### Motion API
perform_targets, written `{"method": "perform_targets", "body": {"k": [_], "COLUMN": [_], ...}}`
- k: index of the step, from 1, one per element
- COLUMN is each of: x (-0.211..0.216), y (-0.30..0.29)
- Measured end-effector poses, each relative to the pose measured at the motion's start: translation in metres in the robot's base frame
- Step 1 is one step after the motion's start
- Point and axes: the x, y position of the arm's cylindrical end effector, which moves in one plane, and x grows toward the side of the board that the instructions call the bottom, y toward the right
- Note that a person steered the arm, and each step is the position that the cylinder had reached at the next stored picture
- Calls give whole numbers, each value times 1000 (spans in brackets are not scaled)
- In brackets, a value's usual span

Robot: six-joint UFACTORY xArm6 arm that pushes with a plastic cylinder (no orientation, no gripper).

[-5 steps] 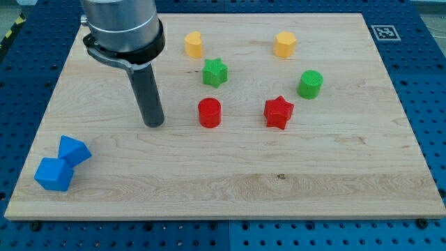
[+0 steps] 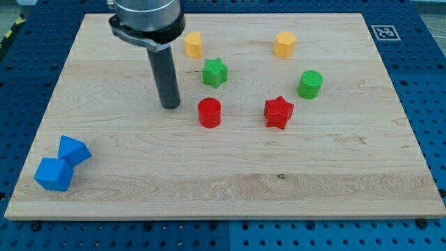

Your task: Move the green star diagonally to the yellow hexagon

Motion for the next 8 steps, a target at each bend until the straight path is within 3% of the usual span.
{"method": "perform_targets", "body": {"k": [2,8], "x": [-46,-47], "y": [27,51]}}
